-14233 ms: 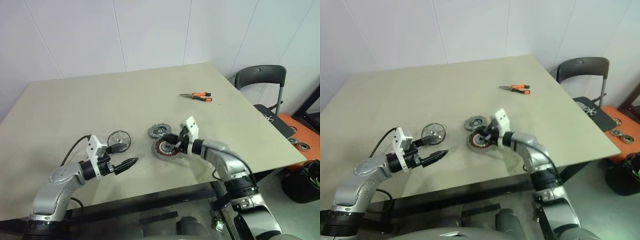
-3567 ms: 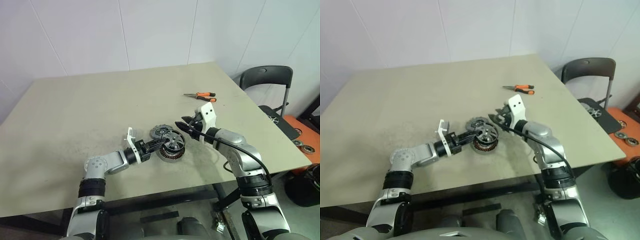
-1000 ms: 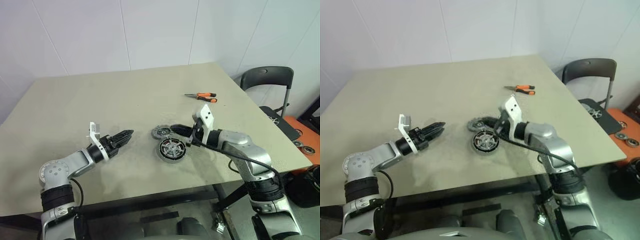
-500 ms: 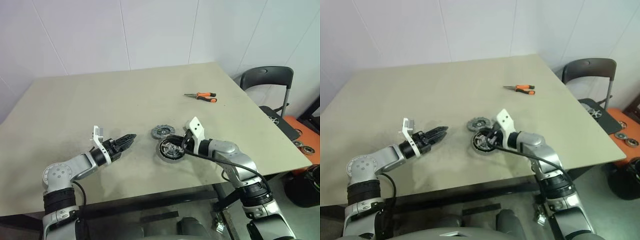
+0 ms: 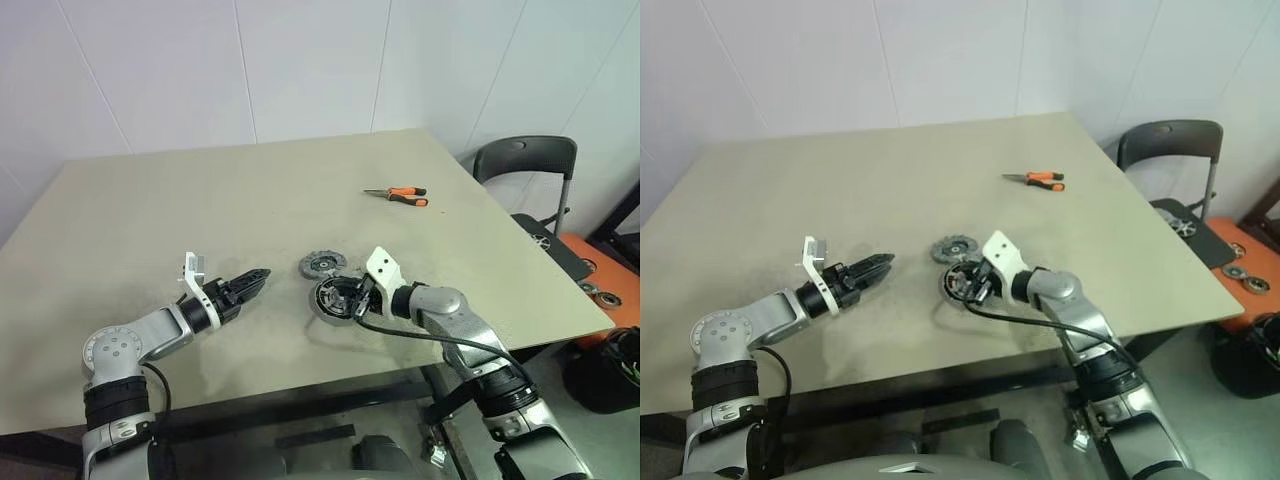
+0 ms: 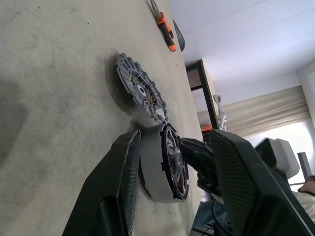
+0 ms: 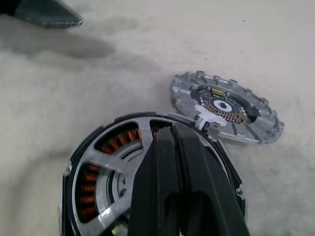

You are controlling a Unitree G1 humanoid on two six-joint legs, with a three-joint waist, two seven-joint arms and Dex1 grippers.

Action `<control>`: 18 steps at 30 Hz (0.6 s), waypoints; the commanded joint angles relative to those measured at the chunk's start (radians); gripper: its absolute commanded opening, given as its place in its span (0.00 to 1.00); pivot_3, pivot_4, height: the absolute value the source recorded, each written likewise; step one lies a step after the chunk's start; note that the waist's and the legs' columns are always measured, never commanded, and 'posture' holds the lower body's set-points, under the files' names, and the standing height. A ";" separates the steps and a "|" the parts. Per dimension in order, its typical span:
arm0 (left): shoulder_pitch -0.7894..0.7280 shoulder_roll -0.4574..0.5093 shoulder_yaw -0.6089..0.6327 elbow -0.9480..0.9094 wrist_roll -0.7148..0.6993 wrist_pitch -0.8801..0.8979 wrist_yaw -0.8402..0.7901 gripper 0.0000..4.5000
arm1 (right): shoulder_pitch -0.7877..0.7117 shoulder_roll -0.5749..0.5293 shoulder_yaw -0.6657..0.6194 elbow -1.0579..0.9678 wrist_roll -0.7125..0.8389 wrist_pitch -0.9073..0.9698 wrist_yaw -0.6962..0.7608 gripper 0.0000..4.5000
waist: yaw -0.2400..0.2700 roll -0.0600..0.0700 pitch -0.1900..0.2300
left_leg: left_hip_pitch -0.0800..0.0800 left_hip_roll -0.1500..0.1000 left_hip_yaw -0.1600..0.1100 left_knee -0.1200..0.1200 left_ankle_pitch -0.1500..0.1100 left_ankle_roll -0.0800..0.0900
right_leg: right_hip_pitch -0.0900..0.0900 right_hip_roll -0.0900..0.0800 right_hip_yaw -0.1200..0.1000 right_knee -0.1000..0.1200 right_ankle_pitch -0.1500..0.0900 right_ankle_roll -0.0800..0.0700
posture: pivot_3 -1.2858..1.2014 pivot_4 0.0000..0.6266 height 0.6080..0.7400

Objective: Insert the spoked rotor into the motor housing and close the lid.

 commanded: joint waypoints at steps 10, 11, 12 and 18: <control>-0.027 0.008 -0.022 -0.005 0.006 -0.025 -0.019 0.53 | -0.043 0.004 -0.054 -0.109 0.159 0.155 0.025 0.01 | 0.004 0.002 0.001 | -0.003 0.000 0.000 -0.004 0.000 0.000 | -0.005 0.000 0.000 -0.001 0.004 0.000 | 0.52 0.00 1.00; -0.028 0.009 -0.024 -0.001 0.007 -0.028 -0.021 0.53 | -0.023 -0.038 0.040 -0.089 0.059 0.094 0.029 0.01 | 0.005 0.001 0.001 | -0.003 0.000 0.000 -0.004 0.000 0.000 | -0.005 0.000 0.000 -0.001 0.004 0.000 | 0.52 0.00 1.00; -0.030 0.010 -0.025 0.003 0.008 -0.030 -0.022 0.53 | -0.006 -0.079 0.134 -0.054 -0.051 0.023 0.019 0.01 | 0.004 0.001 0.001 | -0.003 0.000 0.000 -0.004 0.000 0.000 | -0.005 0.000 -0.001 -0.002 0.003 0.001 | 0.52 0.00 1.00; -0.034 0.025 -0.023 0.022 0.014 -0.037 -0.034 0.53 | 0.022 -0.064 0.144 0.023 -0.105 -0.071 -0.009 0.01 | -0.001 -0.003 -0.004 | 0.001 0.000 0.001 -0.004 0.000 0.000 | 0.000 0.000 0.000 -0.002 -0.001 0.002 | 0.52 0.00 1.00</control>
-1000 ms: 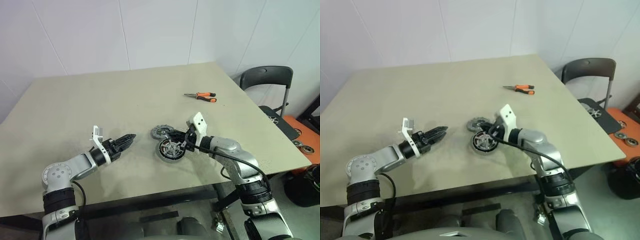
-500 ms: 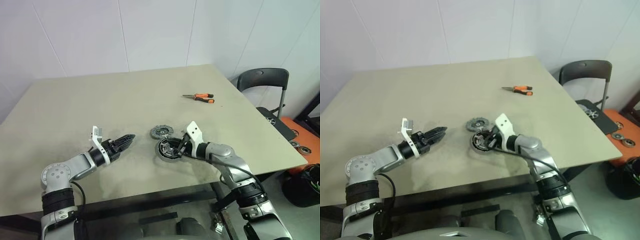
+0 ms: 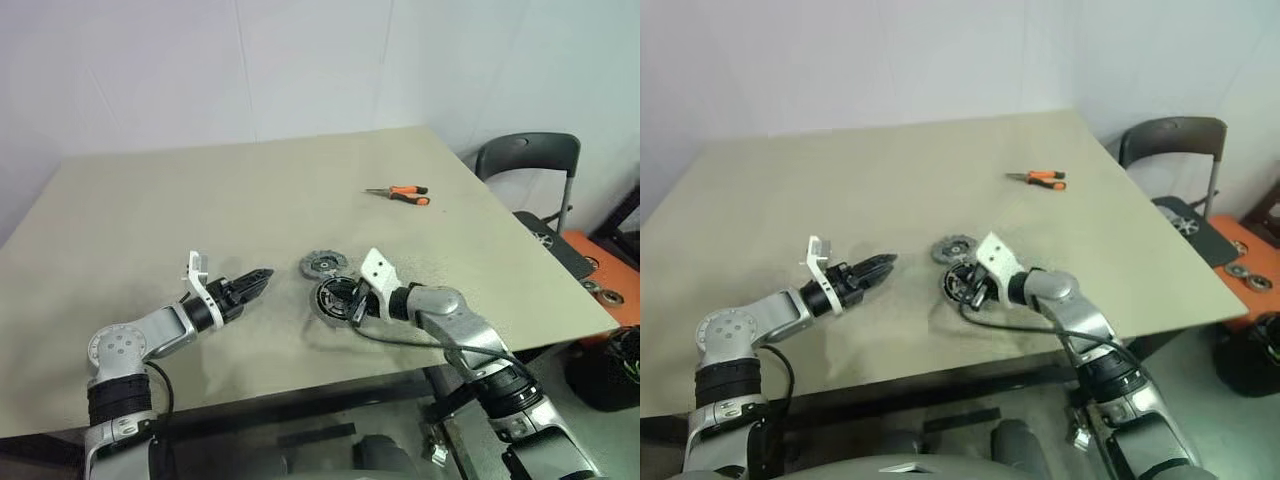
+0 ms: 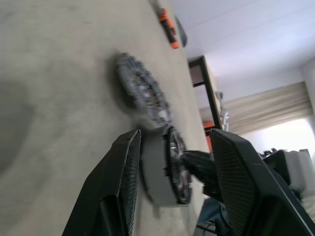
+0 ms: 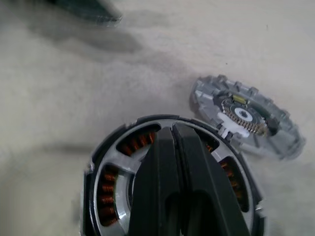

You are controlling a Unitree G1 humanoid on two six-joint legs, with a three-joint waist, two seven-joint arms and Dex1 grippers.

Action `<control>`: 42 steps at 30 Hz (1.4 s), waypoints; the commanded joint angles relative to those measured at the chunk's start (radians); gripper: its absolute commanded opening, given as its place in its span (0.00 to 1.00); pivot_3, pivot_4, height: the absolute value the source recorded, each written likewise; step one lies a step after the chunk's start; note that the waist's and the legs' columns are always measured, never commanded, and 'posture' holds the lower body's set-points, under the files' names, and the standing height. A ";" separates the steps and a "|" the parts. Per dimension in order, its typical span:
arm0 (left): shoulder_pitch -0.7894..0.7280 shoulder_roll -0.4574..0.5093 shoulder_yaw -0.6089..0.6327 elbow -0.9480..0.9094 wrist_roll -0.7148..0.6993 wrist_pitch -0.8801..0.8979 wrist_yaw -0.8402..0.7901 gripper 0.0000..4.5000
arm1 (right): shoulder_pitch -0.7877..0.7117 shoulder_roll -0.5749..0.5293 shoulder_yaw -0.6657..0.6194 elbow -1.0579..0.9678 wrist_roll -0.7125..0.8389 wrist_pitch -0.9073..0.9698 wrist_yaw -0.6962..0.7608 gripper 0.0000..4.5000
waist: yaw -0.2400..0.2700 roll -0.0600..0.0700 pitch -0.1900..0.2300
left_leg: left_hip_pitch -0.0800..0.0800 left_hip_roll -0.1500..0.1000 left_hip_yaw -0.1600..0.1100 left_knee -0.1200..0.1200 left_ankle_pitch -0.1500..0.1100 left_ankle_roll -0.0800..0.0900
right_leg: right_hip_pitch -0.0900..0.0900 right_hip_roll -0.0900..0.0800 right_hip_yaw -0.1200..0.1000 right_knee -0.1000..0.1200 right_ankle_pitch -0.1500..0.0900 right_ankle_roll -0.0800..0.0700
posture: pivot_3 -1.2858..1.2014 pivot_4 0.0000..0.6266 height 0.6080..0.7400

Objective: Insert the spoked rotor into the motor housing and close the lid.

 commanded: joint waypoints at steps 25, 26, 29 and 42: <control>-0.006 -0.001 0.008 -0.009 0.008 -0.028 -0.014 0.53 | -0.023 0.049 -0.075 0.097 0.066 0.103 -0.018 0.01 | -0.001 0.000 0.000 | -0.001 0.000 0.000 0.000 0.000 0.000 | -0.001 0.000 0.001 0.000 0.000 0.000 | 0.52 0.00 1.00; -0.006 0.000 0.008 -0.009 0.008 -0.028 -0.015 0.53 | -0.027 0.057 -0.097 0.096 0.077 0.108 -0.017 0.01 | 0.000 0.000 0.000 | -0.001 0.000 0.000 0.002 0.000 0.000 | 0.000 0.000 0.001 0.001 0.001 -0.001 | 0.52 0.00 1.00; -0.001 -0.001 0.009 -0.013 0.007 -0.028 -0.014 0.53 | -0.051 0.105 -0.214 0.078 0.190 0.160 -0.016 0.01 | 0.003 0.001 0.001 | -0.001 0.000 0.000 0.004 0.000 0.000 | 0.000 0.000 0.000 0.001 0.001 -0.001 | 0.52 0.00 1.00; -0.007 -0.007 -0.001 0.003 0.017 -0.041 -0.019 0.53 | -0.001 -0.053 0.066 0.037 0.025 0.101 0.089 0.01 | 0.000 0.007 0.003 | -0.005 -0.001 0.000 -0.002 0.000 0.001 | -0.006 -0.001 0.000 -0.002 0.003 0.001 | 0.52 0.00 1.00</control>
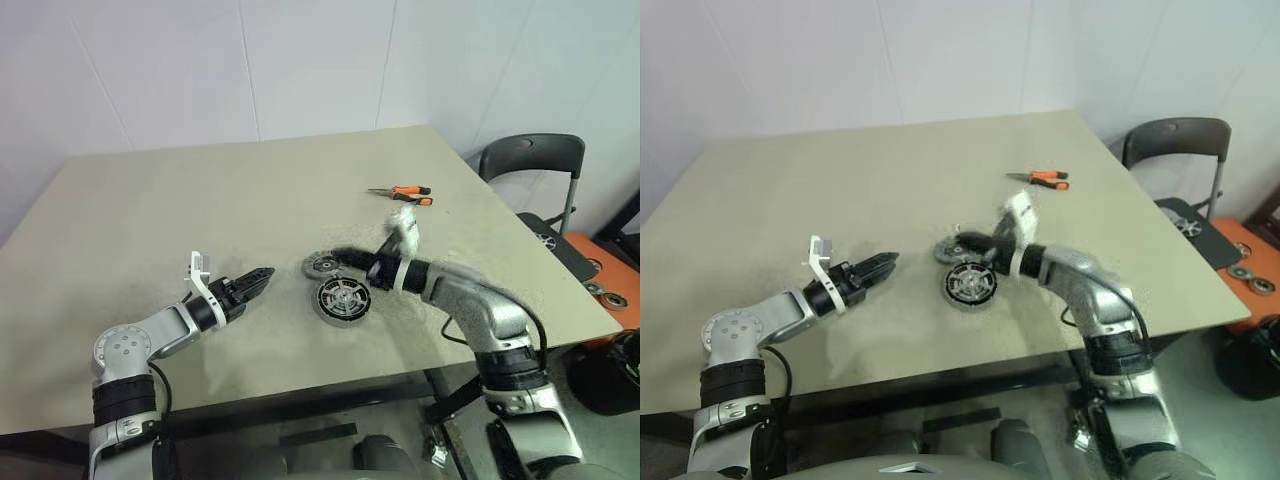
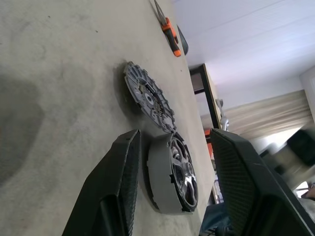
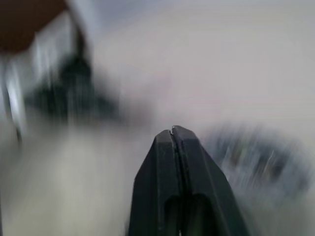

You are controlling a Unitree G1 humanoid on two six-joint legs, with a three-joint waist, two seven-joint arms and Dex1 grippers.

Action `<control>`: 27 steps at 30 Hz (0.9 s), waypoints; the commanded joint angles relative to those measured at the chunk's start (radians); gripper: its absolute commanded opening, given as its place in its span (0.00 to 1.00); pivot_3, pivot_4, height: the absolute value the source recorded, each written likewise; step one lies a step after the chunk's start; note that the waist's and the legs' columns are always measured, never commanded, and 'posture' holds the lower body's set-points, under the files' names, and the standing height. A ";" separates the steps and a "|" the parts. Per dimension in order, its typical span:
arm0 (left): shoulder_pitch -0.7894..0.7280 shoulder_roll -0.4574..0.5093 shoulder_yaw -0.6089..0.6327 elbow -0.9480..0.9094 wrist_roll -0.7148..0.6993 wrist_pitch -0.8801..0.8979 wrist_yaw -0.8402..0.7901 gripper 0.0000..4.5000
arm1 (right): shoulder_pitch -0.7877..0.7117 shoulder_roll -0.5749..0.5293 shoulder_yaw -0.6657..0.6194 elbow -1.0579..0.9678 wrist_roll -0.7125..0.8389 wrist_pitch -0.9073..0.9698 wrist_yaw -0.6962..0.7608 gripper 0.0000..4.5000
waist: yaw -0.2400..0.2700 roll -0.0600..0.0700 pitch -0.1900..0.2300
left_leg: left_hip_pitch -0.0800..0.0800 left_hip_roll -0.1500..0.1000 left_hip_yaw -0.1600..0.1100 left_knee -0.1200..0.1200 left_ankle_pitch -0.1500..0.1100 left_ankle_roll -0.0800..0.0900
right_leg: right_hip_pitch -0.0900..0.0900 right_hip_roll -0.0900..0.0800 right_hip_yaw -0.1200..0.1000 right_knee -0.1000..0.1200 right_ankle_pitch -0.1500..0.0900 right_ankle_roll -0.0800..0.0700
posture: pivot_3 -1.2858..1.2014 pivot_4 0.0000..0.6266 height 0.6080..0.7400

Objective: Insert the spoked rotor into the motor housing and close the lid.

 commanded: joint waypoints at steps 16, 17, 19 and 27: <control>-0.018 0.006 -0.002 -0.008 0.004 -0.012 -0.009 0.53 | -0.100 0.172 -0.306 0.034 0.249 0.155 -0.070 0.01 | -0.003 -0.001 0.000 | 0.001 0.000 -0.001 0.003 0.001 -0.002 | 0.001 0.001 0.000 0.002 0.004 -0.003 | 0.52 0.00 1.00; -0.018 0.004 -0.003 -0.007 0.005 -0.013 -0.009 0.53 | -0.097 0.172 -0.297 0.036 0.238 0.156 -0.073 0.01 | -0.003 -0.001 0.000 | 0.001 0.001 -0.001 0.002 0.001 -0.002 | 0.001 0.001 0.000 0.002 0.004 -0.003 | 0.52 0.00 1.00; -0.021 0.002 -0.004 -0.004 0.008 -0.014 -0.009 0.53 | -0.089 0.173 -0.281 0.035 0.231 0.165 -0.072 0.01 | -0.002 -0.001 0.000 | 0.001 0.001 -0.001 0.000 0.001 -0.002 | 0.000 0.001 0.000 0.002 0.003 -0.003 | 0.52 0.00 1.00; -0.033 0.020 0.005 0.025 0.022 -0.014 -0.023 0.53 | -0.012 0.042 0.028 0.099 -0.089 -0.023 -0.033 0.01 | -0.002 -0.001 0.000 | 0.001 0.001 0.000 -0.001 0.001 -0.002 | 0.000 0.001 0.000 0.000 0.001 0.000 | 0.52 0.00 1.00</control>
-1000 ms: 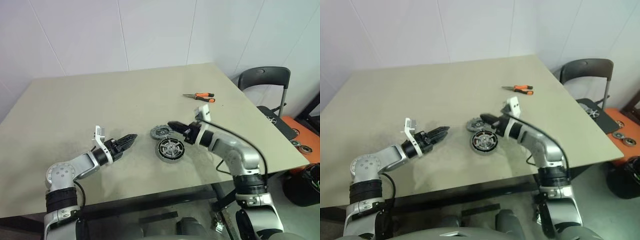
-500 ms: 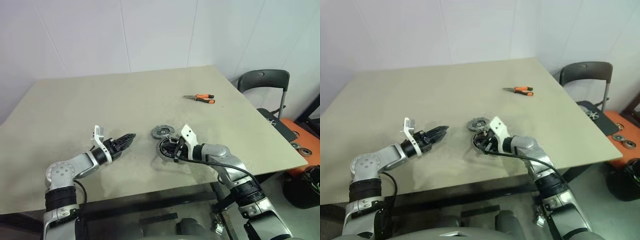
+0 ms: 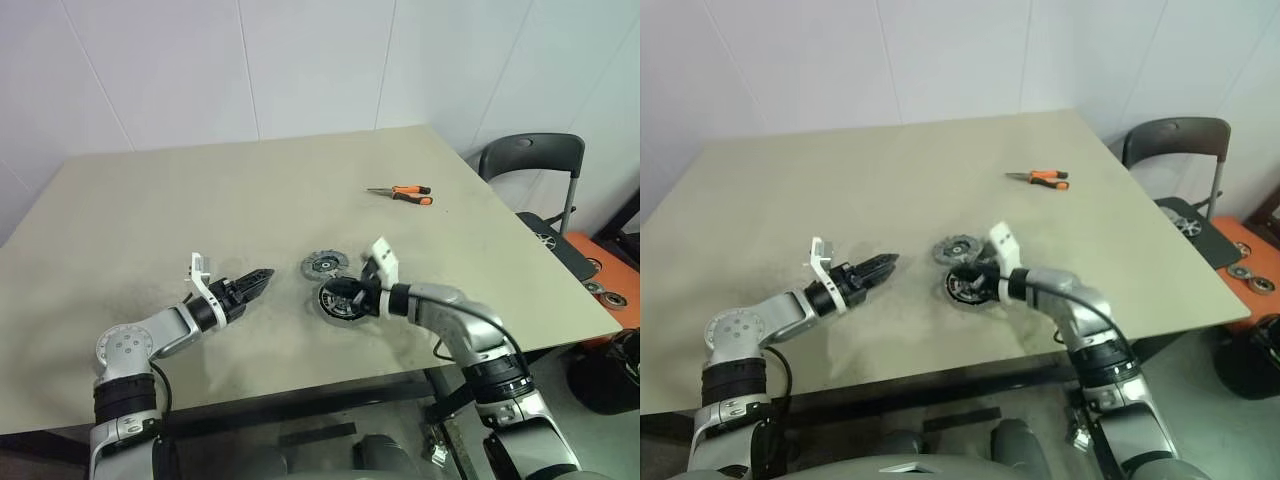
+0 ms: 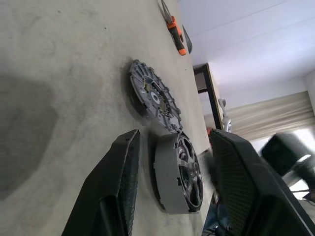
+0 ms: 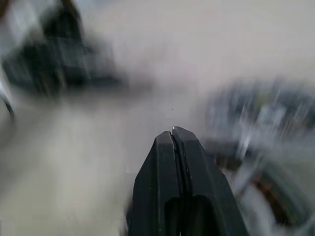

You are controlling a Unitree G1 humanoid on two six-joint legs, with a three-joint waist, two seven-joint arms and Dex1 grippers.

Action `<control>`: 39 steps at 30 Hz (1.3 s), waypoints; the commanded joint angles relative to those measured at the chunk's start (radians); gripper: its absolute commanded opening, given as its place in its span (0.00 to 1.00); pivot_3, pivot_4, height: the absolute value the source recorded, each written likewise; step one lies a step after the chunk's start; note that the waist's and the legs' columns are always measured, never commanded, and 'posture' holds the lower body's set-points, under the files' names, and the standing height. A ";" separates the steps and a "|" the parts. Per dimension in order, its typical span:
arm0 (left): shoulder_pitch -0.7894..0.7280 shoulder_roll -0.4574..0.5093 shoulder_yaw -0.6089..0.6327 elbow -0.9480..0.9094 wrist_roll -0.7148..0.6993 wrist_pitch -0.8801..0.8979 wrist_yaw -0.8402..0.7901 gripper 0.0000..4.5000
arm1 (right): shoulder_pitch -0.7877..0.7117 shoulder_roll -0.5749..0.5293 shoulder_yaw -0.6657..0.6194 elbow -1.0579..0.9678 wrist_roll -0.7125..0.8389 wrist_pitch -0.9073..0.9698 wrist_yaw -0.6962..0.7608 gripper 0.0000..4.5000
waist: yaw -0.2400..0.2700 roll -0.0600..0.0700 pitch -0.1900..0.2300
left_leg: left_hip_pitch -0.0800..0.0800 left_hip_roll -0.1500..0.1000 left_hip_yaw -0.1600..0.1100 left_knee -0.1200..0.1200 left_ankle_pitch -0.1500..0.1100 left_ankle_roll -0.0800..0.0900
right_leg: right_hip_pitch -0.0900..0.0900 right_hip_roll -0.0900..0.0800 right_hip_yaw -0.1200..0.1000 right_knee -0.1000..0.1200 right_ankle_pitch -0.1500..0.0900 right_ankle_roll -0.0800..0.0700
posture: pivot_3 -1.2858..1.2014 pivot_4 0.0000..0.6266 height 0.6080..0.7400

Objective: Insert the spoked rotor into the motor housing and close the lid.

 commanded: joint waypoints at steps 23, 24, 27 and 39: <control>-0.117 0.034 -0.178 0.185 0.338 -0.272 -0.108 0.53 | -0.148 0.002 -0.287 0.007 0.061 -0.031 -0.196 0.04 | 0.005 0.002 0.002 | 0.000 0.000 0.000 0.003 0.000 0.001 | 0.001 0.000 0.000 0.001 -0.001 -0.002 | 0.52 0.00 1.00; -0.118 0.023 -0.182 0.163 0.328 -0.258 -0.126 0.53 | -0.140 -0.015 -0.251 -0.029 0.029 -0.056 -0.181 0.09 | 0.006 0.002 0.002 | 0.000 0.000 0.000 0.004 0.000 0.001 | 0.001 0.000 0.000 0.001 -0.002 -0.002 | 0.52 0.00 1.00; -0.116 0.016 -0.184 0.135 0.314 -0.222 -0.161 0.53 | -0.084 -0.145 -0.101 -0.159 -0.045 -0.084 -0.018 0.27 | 0.006 0.002 0.002 | -0.001 0.000 0.000 0.004 -0.001 0.002 | 0.001 0.000 0.000 0.001 0.000 0.001 | 0.52 0.00 1.00; -0.115 0.267 -0.194 -0.161 0.235 -0.108 -0.429 0.53 | -0.342 -0.507 0.143 0.134 -0.382 -1.011 0.512 0.42 | -0.022 0.000 0.014 | -0.001 0.000 0.001 0.004 -0.002 0.003 | 0.000 0.000 0.000 0.001 -0.003 0.005 | 0.52 0.00 1.00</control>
